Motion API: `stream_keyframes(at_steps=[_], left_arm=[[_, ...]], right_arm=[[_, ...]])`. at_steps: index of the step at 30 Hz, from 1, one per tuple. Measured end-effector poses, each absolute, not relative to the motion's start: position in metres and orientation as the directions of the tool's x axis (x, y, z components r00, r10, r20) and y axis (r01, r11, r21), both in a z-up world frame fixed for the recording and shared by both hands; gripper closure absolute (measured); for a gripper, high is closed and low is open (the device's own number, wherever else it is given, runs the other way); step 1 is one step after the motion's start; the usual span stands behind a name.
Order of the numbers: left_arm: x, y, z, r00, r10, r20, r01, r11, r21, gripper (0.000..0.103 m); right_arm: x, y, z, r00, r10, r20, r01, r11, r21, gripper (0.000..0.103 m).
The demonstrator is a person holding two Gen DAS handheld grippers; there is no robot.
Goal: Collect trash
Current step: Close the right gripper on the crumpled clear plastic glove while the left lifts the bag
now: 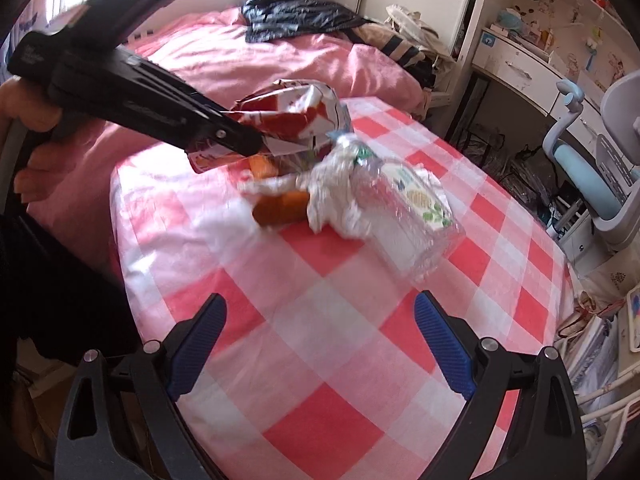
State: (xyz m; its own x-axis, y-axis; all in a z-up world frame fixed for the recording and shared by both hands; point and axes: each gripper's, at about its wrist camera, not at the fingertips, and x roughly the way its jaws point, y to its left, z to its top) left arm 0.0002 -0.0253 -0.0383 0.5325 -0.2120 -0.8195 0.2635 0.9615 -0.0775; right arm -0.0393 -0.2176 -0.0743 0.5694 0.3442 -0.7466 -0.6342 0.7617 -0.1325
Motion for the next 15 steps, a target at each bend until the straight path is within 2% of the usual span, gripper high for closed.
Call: stream_keyframes(at_steps=[5,12,15], left_arm=[[0.007,0.007,-0.012,0.606,-0.254,-0.754,0.184,0.967,-0.177,0.069],[0.013,0.038,0.006,0.675,-0.24,-0.698,0.056,0.96,-0.276,0.067],[0.017,0.044,0.008,0.679,-0.241,-0.694,0.039,0.955,-0.294,0.067]], right_arm=[[-0.018,-0.207,-0.068,0.555,0.412,-0.723,-0.624,0.78,-0.035,0.012],[0.022,-0.182,-0.076,0.504,0.471,-0.724,-0.611,0.787,0.087,0.012],[0.039,-0.173,-0.08,0.505,0.466,-0.727,-0.585,0.804,0.109,0.019]])
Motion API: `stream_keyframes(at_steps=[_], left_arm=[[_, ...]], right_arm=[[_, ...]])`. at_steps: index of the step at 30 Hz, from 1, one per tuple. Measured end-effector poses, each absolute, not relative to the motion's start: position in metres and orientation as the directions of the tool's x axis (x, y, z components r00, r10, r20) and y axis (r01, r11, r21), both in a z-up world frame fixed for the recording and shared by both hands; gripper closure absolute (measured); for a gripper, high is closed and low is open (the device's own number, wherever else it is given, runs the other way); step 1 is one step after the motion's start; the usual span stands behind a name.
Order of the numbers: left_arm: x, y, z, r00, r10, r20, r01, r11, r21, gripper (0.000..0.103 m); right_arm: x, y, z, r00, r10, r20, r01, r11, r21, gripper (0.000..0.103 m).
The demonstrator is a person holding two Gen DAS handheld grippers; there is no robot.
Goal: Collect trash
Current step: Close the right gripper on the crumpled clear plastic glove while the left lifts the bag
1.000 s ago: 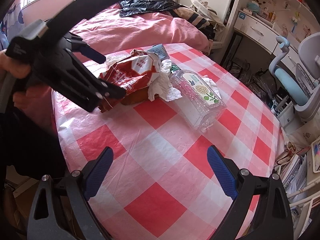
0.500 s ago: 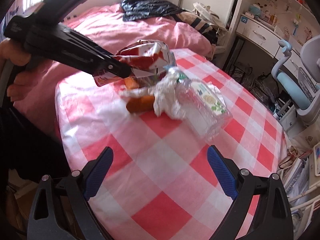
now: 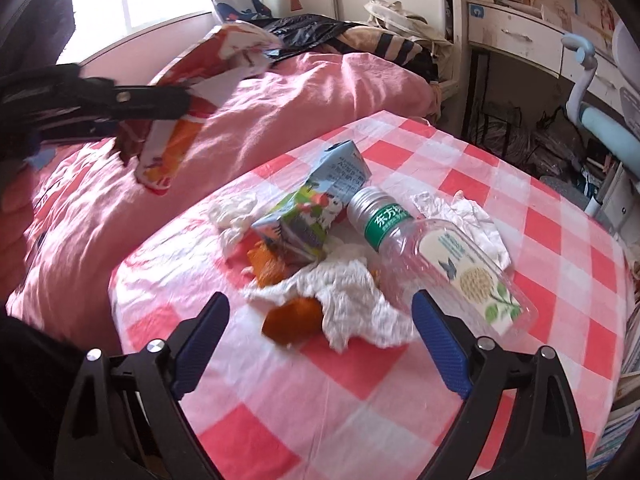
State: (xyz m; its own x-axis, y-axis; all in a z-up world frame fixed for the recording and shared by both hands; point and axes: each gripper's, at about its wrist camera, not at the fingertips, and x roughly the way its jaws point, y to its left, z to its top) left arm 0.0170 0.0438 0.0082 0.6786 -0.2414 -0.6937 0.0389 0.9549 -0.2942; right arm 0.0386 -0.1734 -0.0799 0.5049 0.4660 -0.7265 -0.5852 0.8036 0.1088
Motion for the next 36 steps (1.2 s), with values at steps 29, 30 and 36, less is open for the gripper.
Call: stream_keyframes(at_steps=[29,30,36], left_arm=[[0.039,0.042,0.006,0.68,-0.227,-0.698,0.034,0.96,-0.279,0.065],[0.04,0.04,0.006,0.679,-0.227,-0.698,0.037,0.96,-0.276,0.065],[0.041,0.028,0.004,0.675,-0.229,-0.701,0.052,0.963,-0.265,0.065]], right_arm=[[0.041,-0.199,-0.061,0.501,0.522,-0.691,-0.587,0.791,0.172,0.087],[0.039,-0.201,-0.059,0.504,0.523,-0.687,-0.59,0.79,0.169,0.087],[0.032,-0.215,-0.051,0.528,0.518,-0.673,-0.592,0.793,0.146,0.087]])
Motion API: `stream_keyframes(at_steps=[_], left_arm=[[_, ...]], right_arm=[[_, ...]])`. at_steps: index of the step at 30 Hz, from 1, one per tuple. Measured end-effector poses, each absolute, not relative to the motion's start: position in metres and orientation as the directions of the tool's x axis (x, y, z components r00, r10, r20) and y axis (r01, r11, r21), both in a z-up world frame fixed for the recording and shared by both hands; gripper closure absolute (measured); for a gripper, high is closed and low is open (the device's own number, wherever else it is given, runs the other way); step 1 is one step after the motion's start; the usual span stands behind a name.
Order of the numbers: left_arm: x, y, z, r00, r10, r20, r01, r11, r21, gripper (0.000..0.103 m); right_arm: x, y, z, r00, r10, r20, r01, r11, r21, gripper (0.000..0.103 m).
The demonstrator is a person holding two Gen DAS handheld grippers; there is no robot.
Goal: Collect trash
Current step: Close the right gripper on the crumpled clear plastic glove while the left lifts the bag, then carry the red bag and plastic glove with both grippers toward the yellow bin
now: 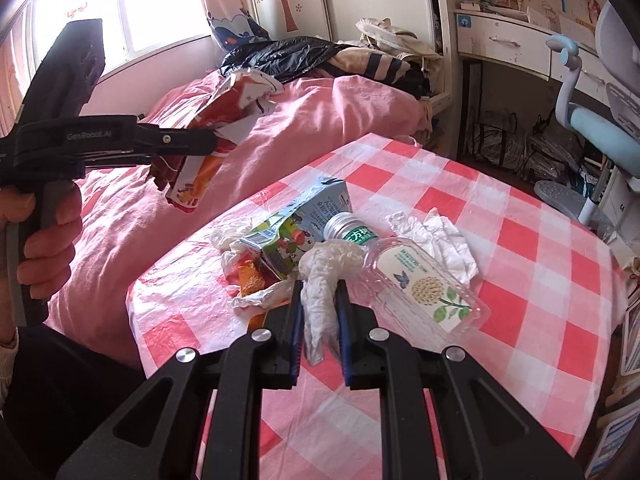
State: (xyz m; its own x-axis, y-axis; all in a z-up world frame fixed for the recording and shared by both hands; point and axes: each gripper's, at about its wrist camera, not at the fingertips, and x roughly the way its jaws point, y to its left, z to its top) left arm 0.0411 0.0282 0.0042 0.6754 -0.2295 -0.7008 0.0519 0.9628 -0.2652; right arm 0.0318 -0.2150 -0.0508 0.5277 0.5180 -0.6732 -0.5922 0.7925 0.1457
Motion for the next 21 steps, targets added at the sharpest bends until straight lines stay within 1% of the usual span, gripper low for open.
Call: stream_keyframes(at_steps=[14,21], left_arm=[[0.041,-0.013,0.003,0.66,-0.254,-0.707,0.12,0.965,-0.235,0.065],[0.037,-0.069,0.0,0.633,-0.303,-0.712,0.219,0.953,-0.21,0.065]], right_arm=[[0.016,-0.255,-0.041,0.588,0.455,-0.669,-0.555,0.828,0.075,0.087],[0.004,-0.288,-0.039,0.619,0.4,-0.676,-0.508,0.86,0.045,0.087]])
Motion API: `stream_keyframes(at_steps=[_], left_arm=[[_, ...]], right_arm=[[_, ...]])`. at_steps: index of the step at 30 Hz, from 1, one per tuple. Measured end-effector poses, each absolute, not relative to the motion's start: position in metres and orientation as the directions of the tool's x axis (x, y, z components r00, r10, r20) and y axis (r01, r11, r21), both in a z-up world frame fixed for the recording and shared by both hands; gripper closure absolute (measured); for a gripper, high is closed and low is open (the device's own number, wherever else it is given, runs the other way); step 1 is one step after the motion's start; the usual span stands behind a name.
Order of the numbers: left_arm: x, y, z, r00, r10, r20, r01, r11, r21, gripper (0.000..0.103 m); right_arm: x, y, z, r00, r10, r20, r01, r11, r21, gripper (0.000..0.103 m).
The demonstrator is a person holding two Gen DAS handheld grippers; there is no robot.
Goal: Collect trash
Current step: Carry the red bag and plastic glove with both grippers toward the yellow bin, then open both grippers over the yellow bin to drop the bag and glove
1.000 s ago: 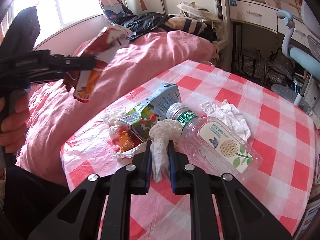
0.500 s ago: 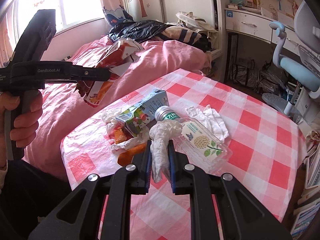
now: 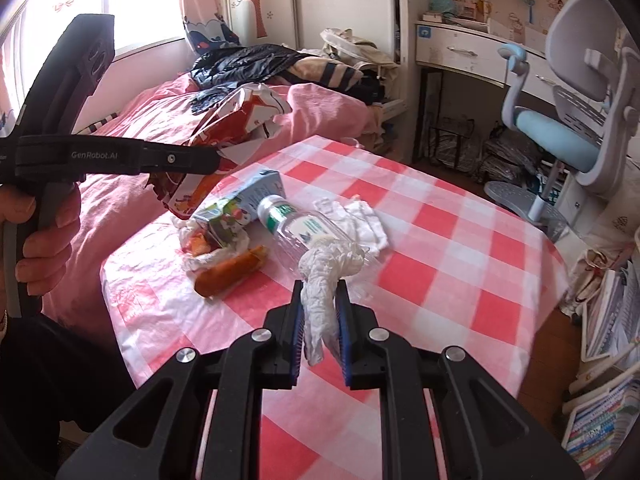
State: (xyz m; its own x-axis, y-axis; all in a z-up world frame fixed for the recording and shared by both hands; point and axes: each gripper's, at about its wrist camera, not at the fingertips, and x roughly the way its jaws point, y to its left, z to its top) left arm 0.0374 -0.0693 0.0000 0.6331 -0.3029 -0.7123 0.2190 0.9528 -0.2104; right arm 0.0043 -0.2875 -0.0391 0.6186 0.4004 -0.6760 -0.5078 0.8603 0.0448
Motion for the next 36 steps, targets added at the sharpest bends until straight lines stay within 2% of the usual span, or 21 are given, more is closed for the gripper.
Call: stream_keyframes(at_steps=[9,17,22,24,25,30,34,36], left_arm=[[0.023,-0.187,-0.01,0.561,-0.415,-0.716,0.404,0.892,-0.201,0.065],[-0.004,-0.315,-0.035,0.462,-0.494,-0.737,0.575,0.799,-0.175,0.065],[-0.016,-0.383,-0.062,0.387,-0.512,-0.767,0.626,0.756,-0.19,0.065],[-0.02,-0.406,-0.076,0.352,-0.516,-0.781,0.639,0.742,-0.202,0.065],[-0.023,-0.417,-0.082,0.337,-0.515,-0.788,0.643,0.737,-0.207,0.065],[-0.027,-0.46,-0.116,0.284,-0.493,-0.822,0.632,0.741,-0.225,0.062],[-0.031,-0.472,-0.138,0.245,-0.46,-0.854,0.623,0.749,-0.225,0.045],[-0.033,-0.471,-0.138,0.246,-0.443,-0.862,0.633,0.747,-0.203,0.043]], right_arm=[[-0.02,-0.365,-0.051,0.642,0.251,-0.724,-0.389,0.921,-0.025,0.087],[-0.041,-0.475,-0.11,0.531,0.112,-0.84,-0.212,0.977,-0.004,0.087],[-0.05,-0.525,-0.145,0.459,0.093,-0.884,-0.106,0.993,0.049,0.086],[-0.05,-0.536,-0.16,0.406,0.102,-0.908,-0.07,0.994,0.08,0.067],[-0.05,-0.539,-0.164,0.39,0.079,-0.917,-0.054,0.997,0.063,0.051],[-0.059,-0.576,-0.17,0.371,0.008,-0.929,0.08,0.996,0.04,0.049],[-0.074,-0.605,-0.162,0.417,-0.044,-0.908,0.199,0.979,0.044,0.048],[-0.076,-0.609,-0.154,0.457,-0.052,-0.888,0.224,0.973,0.058,0.046]])
